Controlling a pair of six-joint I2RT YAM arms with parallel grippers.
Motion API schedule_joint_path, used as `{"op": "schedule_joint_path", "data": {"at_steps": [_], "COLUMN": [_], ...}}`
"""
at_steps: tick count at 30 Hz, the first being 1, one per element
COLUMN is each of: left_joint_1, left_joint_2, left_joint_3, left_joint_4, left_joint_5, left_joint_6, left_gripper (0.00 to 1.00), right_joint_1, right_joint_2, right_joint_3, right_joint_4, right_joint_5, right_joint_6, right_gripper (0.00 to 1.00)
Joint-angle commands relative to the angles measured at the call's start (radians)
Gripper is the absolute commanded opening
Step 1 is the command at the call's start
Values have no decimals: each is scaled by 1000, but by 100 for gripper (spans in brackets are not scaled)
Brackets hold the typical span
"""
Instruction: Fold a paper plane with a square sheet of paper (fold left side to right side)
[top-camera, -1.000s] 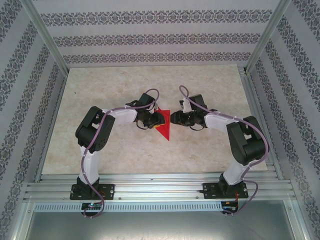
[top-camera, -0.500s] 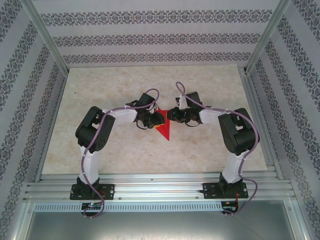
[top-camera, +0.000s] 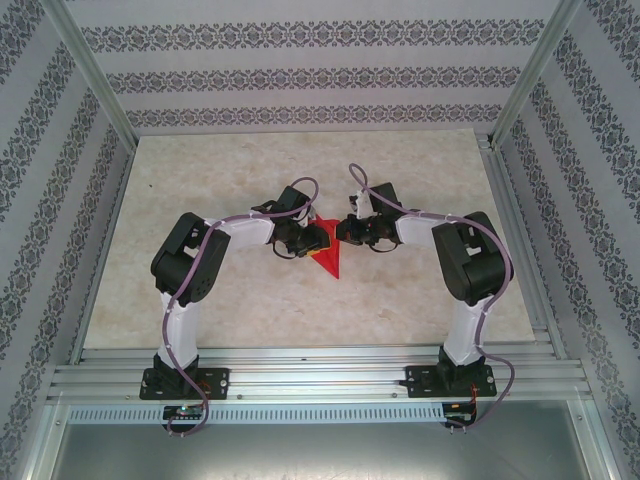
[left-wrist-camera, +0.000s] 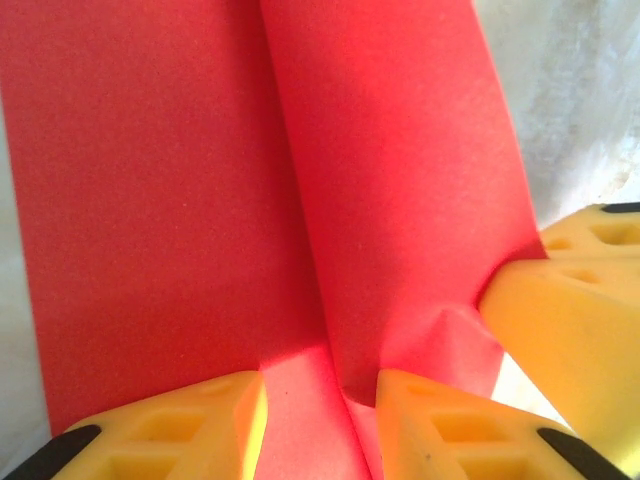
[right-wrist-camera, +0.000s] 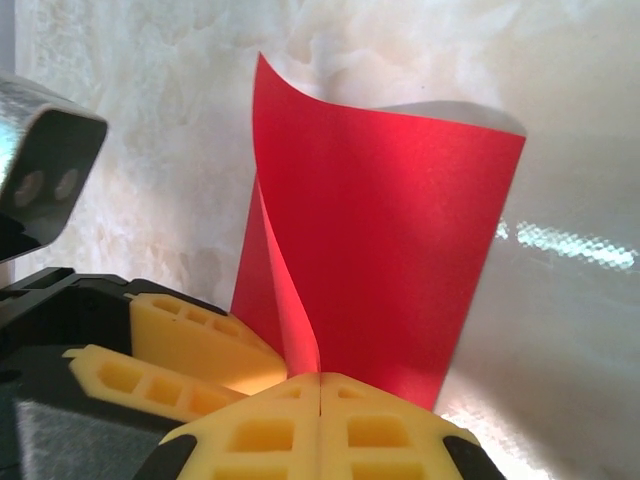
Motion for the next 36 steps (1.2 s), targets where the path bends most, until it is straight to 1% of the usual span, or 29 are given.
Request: {"op": "schedule_joint_path", "data": {"at_steps": [1, 24, 32, 36], "left_joint_1": [-18, -22, -23, -19], "left_joint_2": [80, 85, 80, 46], "left_joint_3": [-39, -35, -32, -20], "left_joint_4": [-123, -128, -124, -137], "left_joint_5": [-81, -79, -73, -67], "left_joint_6": [12, 15, 14, 21], "left_gripper": [38, 38, 38, 40], "right_joint_1": [-17, -19, -4, 3], "right_joint_2": [23, 87, 105, 115], "right_joint_3": [28, 59, 78, 83], "right_joint_4": [-3, -38, -100, -148], "right_joint_5": [-4, 5, 38, 65], "right_joint_6": [-35, -55, -81, -93], "right_gripper": [0, 0, 0, 0]}}
